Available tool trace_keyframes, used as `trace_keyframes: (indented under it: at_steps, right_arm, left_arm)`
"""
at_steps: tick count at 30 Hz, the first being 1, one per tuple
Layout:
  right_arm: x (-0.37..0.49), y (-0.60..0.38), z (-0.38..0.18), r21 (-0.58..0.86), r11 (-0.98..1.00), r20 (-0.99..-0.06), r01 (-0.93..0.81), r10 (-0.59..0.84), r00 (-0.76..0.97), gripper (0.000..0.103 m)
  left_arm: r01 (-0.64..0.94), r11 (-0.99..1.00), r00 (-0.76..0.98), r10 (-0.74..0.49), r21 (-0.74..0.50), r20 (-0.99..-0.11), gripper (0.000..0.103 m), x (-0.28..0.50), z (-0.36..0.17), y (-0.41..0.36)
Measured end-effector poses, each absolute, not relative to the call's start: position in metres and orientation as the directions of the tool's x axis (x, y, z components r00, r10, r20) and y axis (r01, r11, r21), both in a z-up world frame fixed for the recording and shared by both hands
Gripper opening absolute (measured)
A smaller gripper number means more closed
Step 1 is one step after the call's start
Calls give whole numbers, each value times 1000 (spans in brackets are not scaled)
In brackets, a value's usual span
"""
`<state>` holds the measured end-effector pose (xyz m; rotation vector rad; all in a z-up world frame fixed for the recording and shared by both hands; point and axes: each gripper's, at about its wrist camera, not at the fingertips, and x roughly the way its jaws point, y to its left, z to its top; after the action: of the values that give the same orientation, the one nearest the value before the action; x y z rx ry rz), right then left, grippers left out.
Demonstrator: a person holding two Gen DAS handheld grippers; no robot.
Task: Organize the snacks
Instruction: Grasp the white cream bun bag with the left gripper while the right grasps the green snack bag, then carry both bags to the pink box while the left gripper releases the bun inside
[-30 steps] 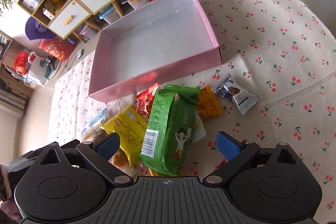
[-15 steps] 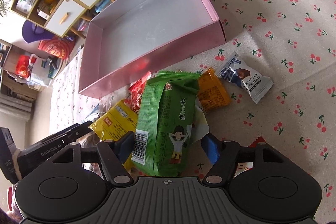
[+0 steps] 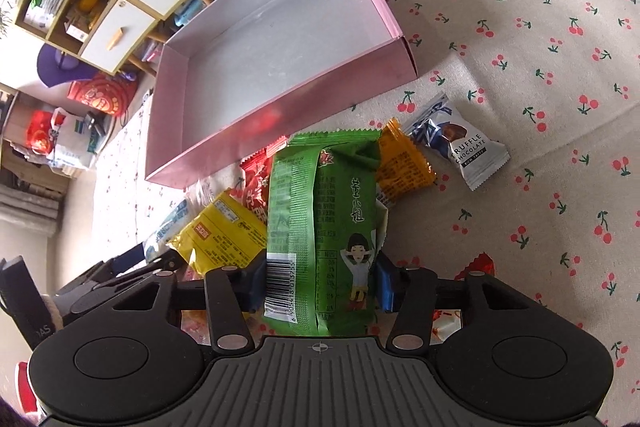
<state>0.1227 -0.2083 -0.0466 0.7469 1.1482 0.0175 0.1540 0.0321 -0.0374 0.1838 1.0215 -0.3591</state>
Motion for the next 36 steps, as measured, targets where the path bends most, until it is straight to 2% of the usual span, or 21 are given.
trace_keyframes:
  at_steps: [9, 15, 29, 36]
  right_arm:
    - [116, -227, -33, 592, 715, -781, 372, 394, 485, 50]
    - [113, -237, -24, 630, 678, -750, 379, 403, 525, 50]
    - [116, -259, -12, 709, 591, -676, 386, 413, 610, 50]
    - [142, -267, -12, 728, 554, -660, 404, 406, 632, 50]
  left_arm:
    - [389, 921, 491, -192, 17, -850, 42, 147, -27, 29]
    - [405, 914, 494, -229, -11, -839, 31, 139, -13, 31]
    - [441, 894, 541, -339, -83, -770, 27, 112, 25, 27]
    - [386, 915, 584, -342, -119, -736, 27, 146, 28, 7]
